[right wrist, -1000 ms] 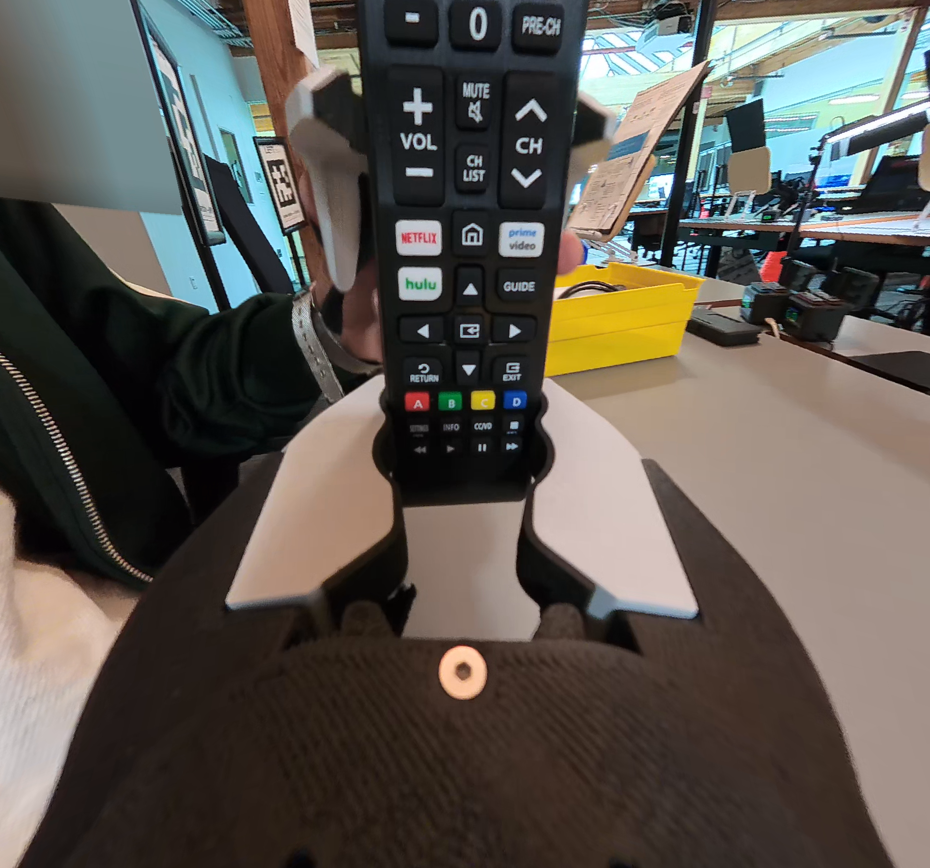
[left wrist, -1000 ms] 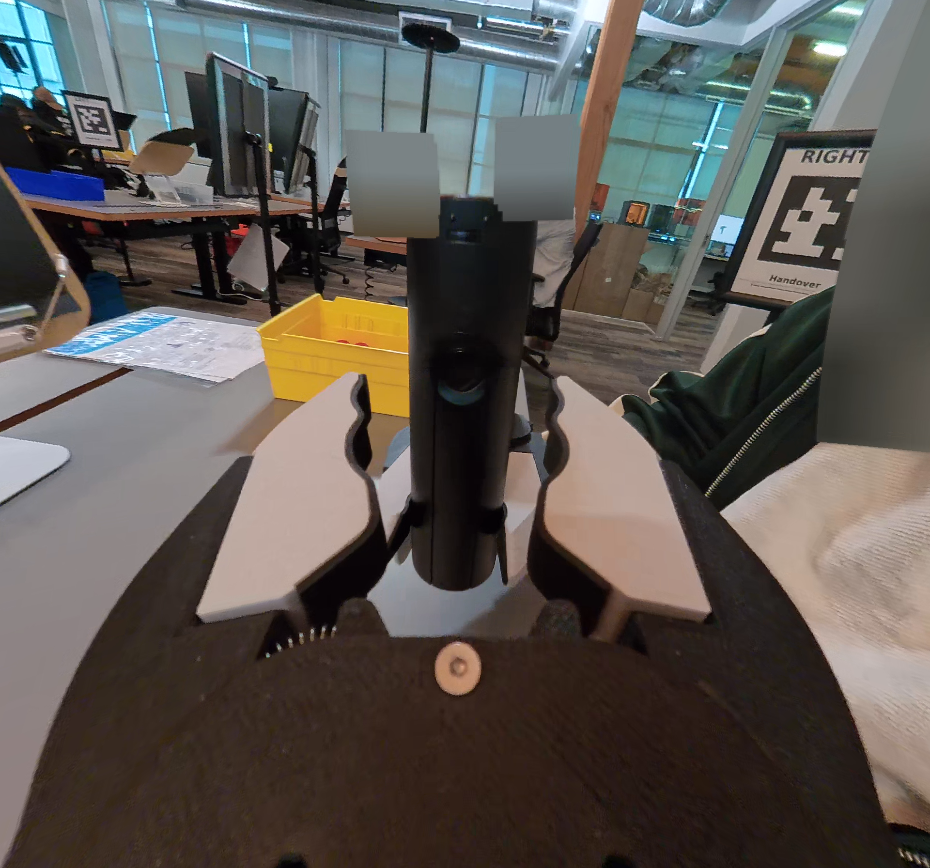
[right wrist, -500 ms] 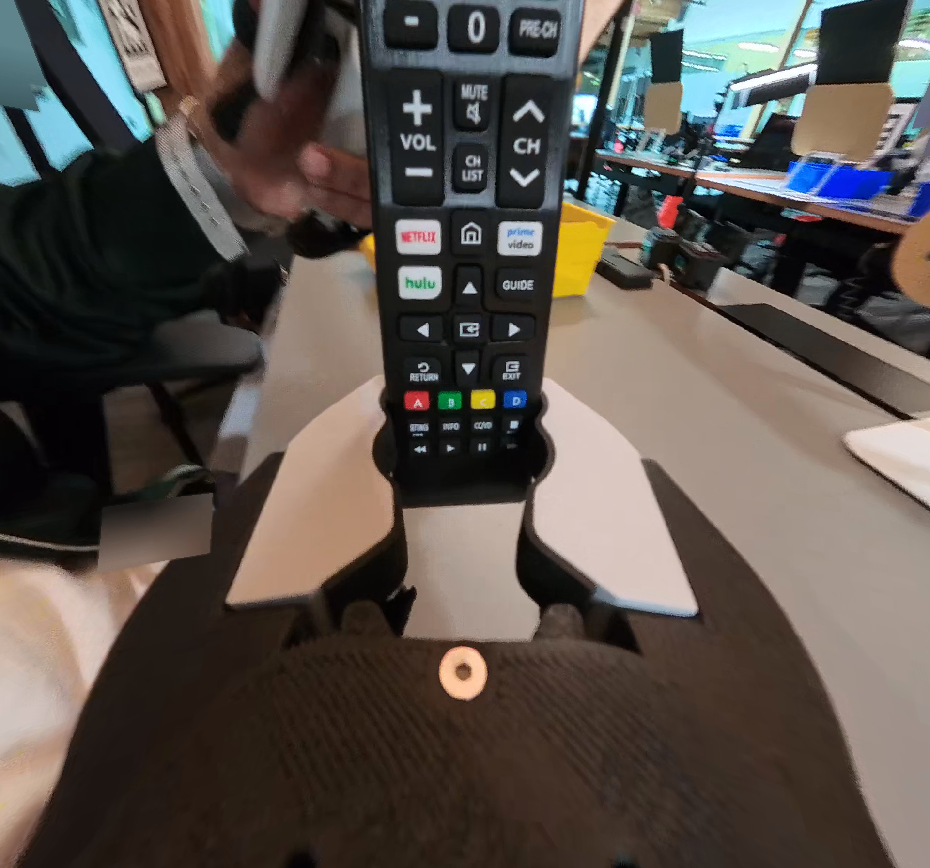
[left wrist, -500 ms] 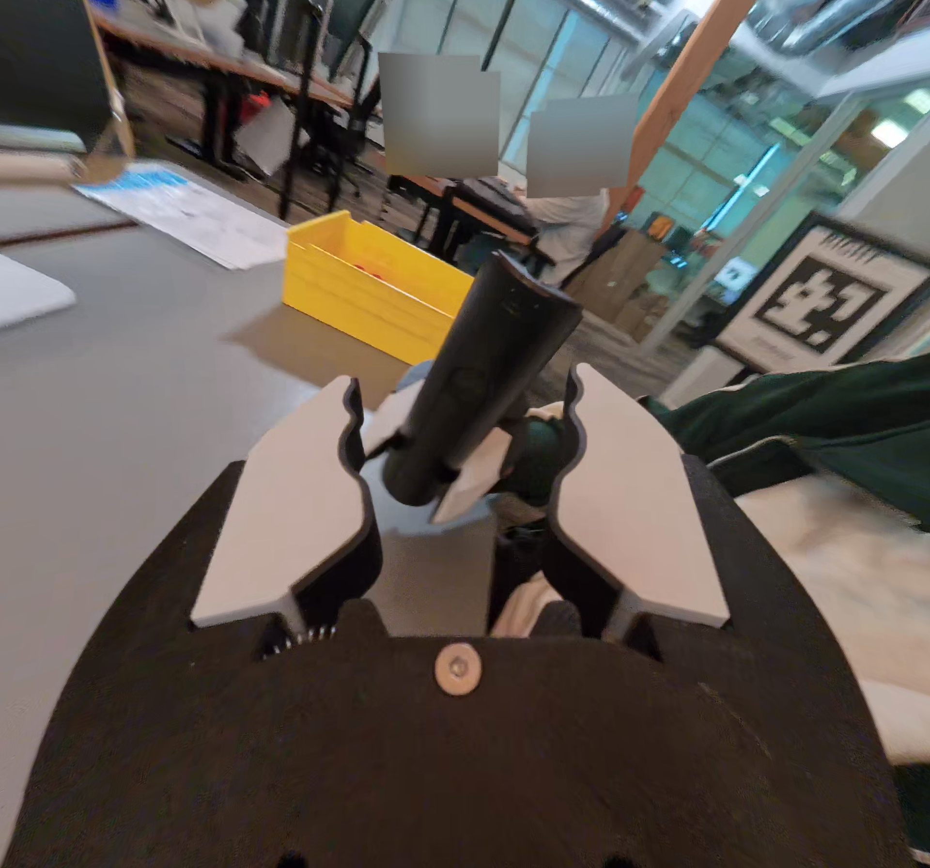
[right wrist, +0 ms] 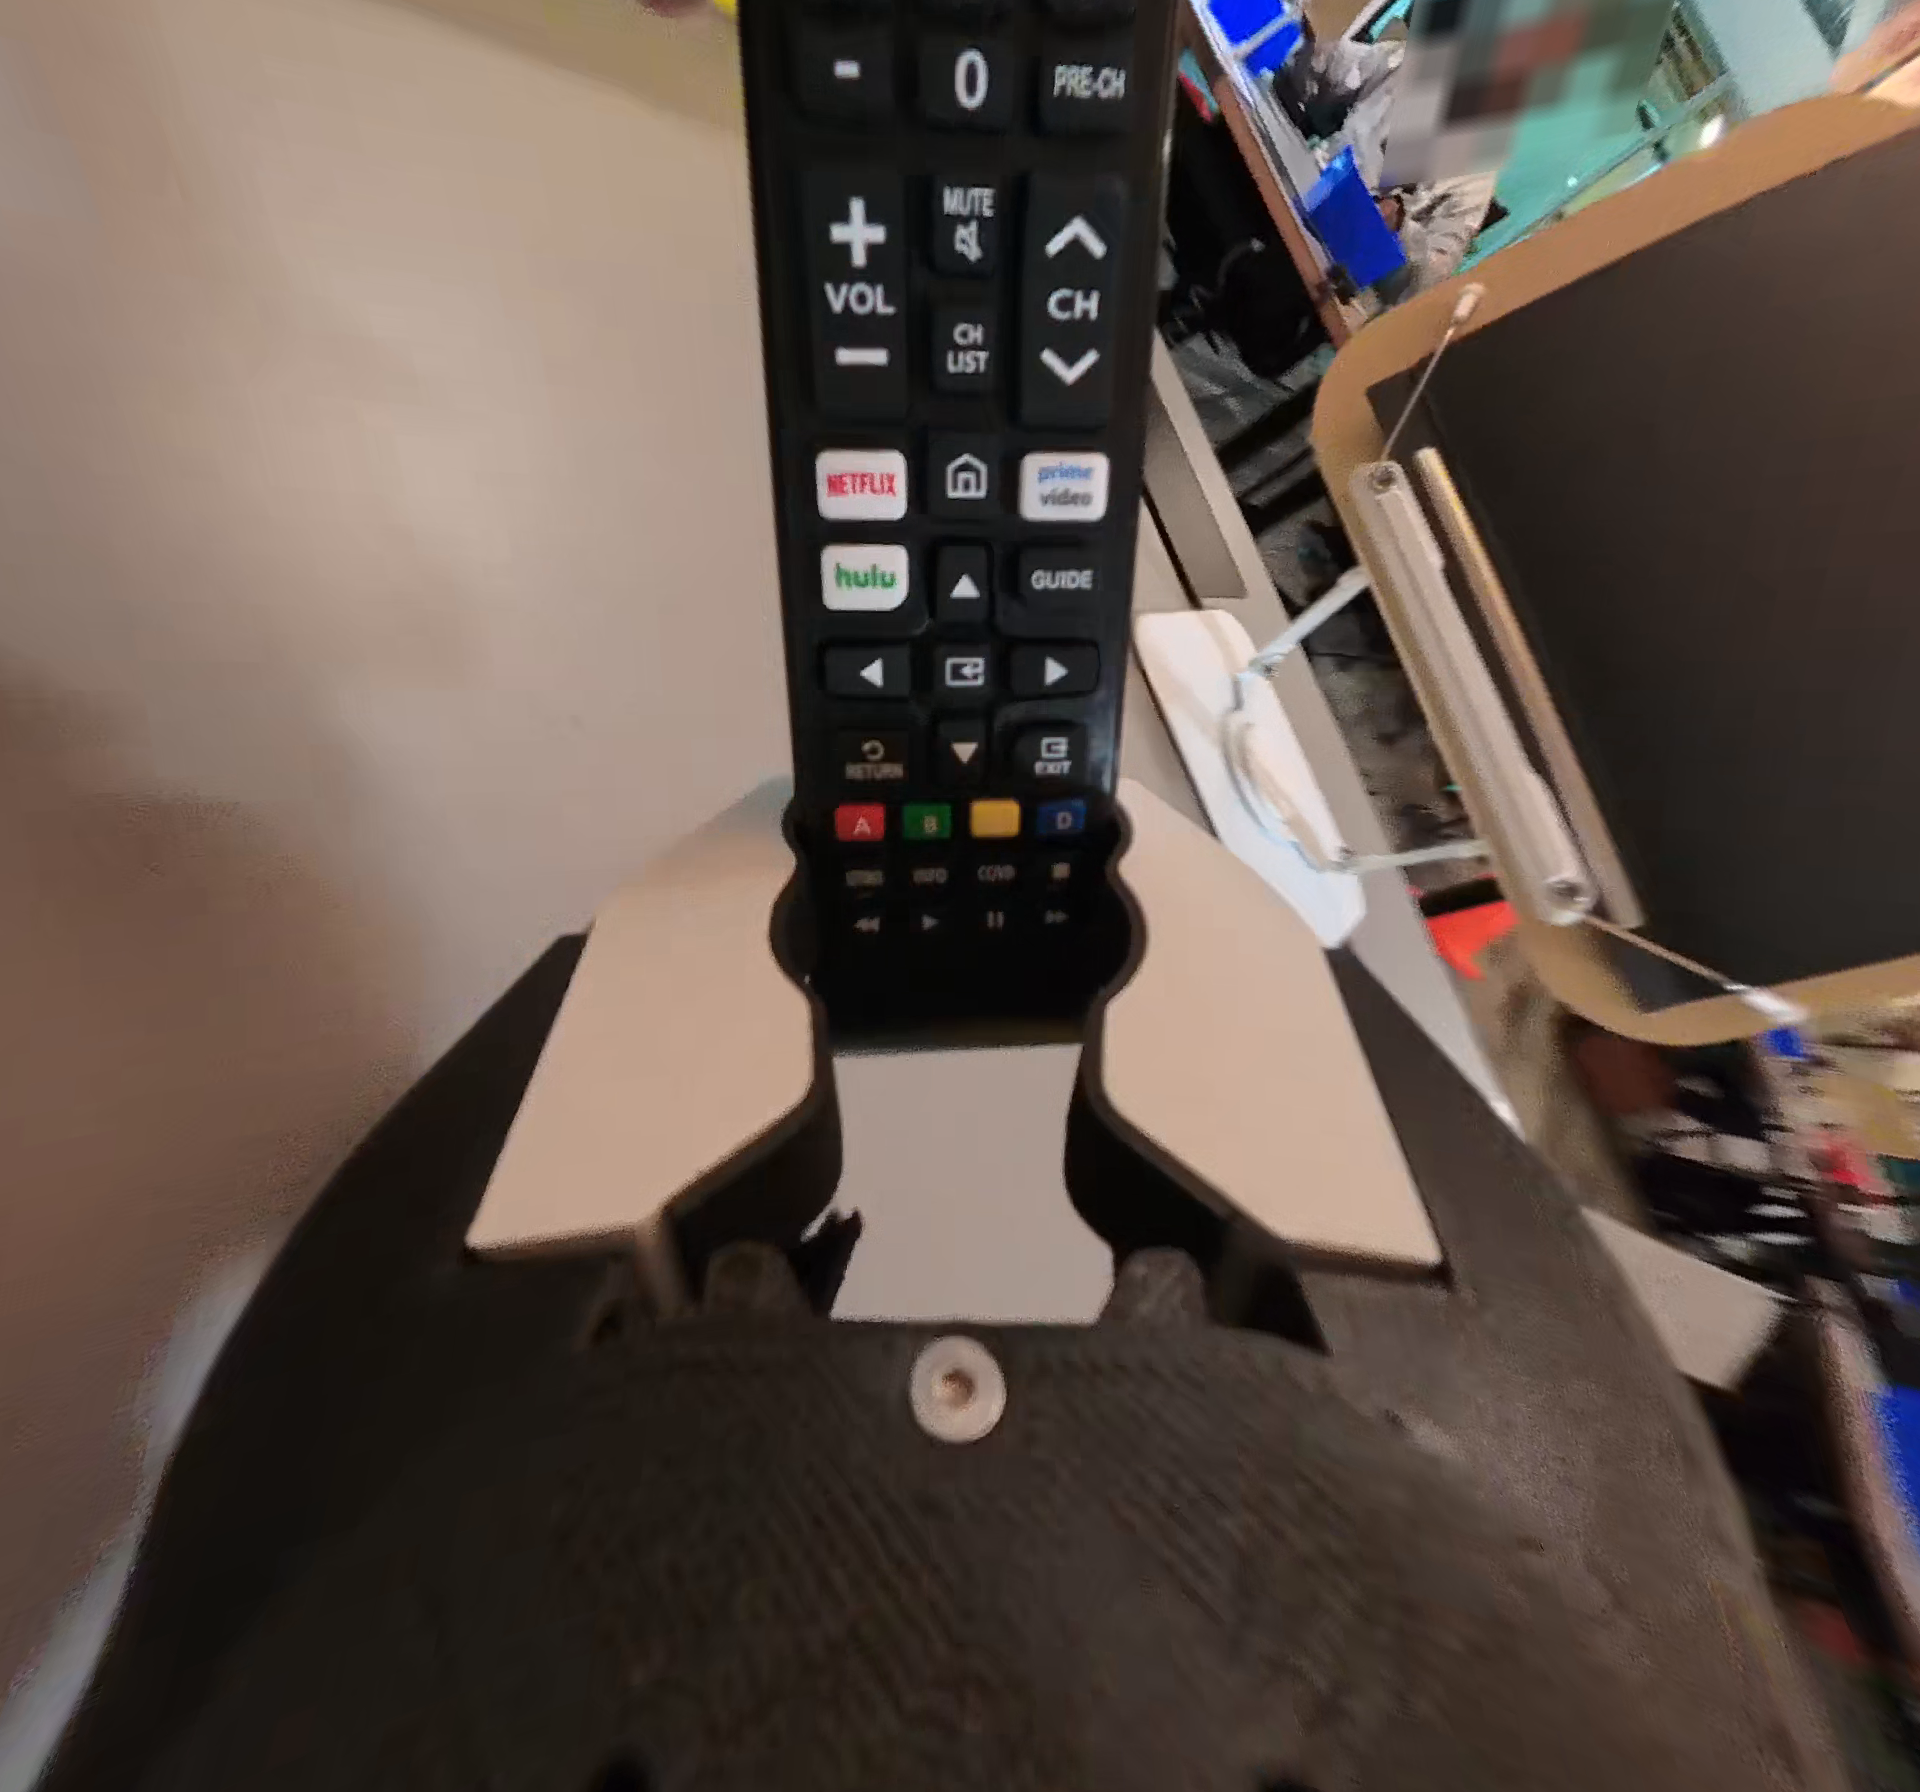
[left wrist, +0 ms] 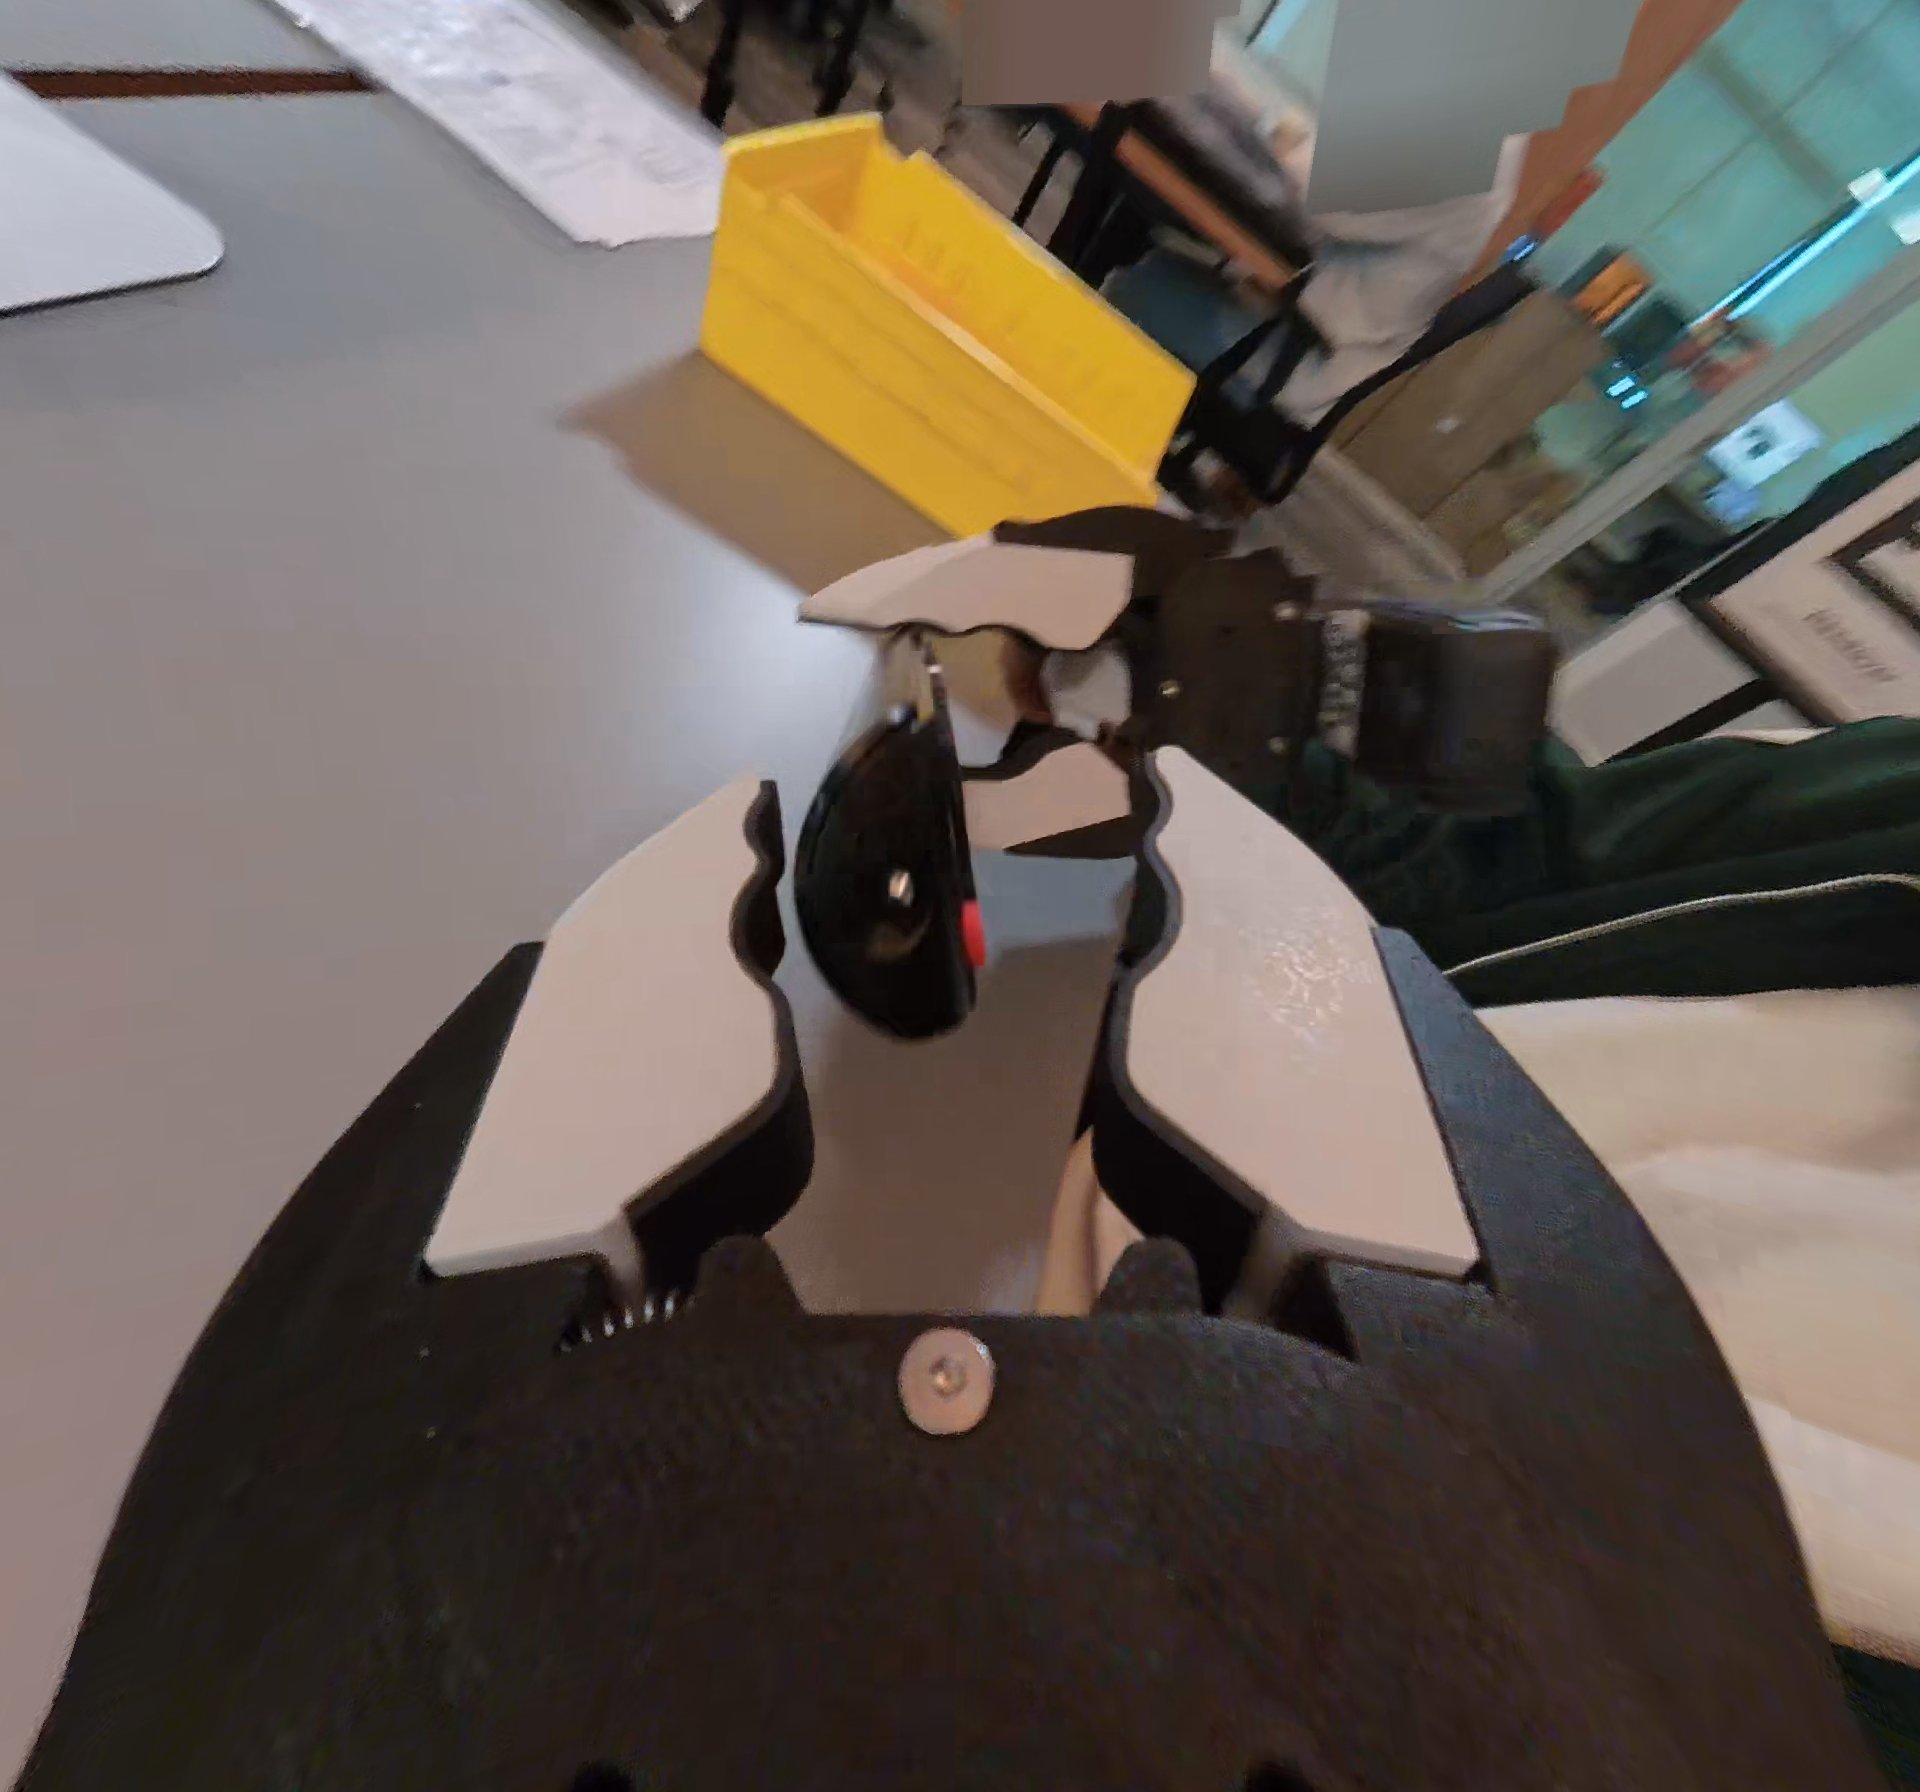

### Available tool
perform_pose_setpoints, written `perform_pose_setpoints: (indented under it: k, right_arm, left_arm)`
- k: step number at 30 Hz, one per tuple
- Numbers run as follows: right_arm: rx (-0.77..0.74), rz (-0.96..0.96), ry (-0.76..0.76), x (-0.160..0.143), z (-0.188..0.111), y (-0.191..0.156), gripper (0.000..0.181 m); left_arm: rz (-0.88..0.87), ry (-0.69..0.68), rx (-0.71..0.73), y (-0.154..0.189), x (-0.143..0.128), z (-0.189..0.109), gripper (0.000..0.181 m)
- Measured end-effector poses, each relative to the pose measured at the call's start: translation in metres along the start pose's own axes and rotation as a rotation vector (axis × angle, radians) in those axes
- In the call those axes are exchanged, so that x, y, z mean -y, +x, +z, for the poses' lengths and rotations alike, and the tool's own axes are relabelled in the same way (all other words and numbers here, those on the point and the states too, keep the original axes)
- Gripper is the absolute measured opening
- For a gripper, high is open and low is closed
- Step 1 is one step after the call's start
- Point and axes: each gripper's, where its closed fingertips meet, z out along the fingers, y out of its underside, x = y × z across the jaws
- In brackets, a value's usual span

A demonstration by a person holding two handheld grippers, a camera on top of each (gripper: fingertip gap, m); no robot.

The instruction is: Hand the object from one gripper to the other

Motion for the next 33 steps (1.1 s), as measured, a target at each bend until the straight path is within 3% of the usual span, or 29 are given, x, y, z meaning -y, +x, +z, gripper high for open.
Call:
perform_pose_setpoints:
  k: [4,10,28,30,33]
  right_arm:
    - [-0.073,-0.177,-0.101,-0.007,0.001,0.0,0.051]
    - [-0.08,-0.22,-0.123,-0.012,0.0,0.002,0.051]
    - [-0.131,-0.289,-0.137,-0.021,0.002,0.013,0.053]
    - [-0.131,-0.268,-0.145,-0.028,0.005,0.018,0.078]
    - [-0.086,-0.065,-0.194,-0.053,0.011,0.027,0.105]
  left_arm:
    - [0.019,-0.105,0.078,-0.018,-0.021,0.009,0.058]
    - [0.018,-0.094,0.013,-0.02,-0.024,0.011,0.028]
    - [-0.123,0.013,-0.139,-0.033,-0.03,0.019,0.025]
    - [-0.171,0.049,-0.159,-0.04,-0.029,0.017,0.025]
    - [-0.249,0.145,-0.224,-0.05,-0.025,0.011,0.025]
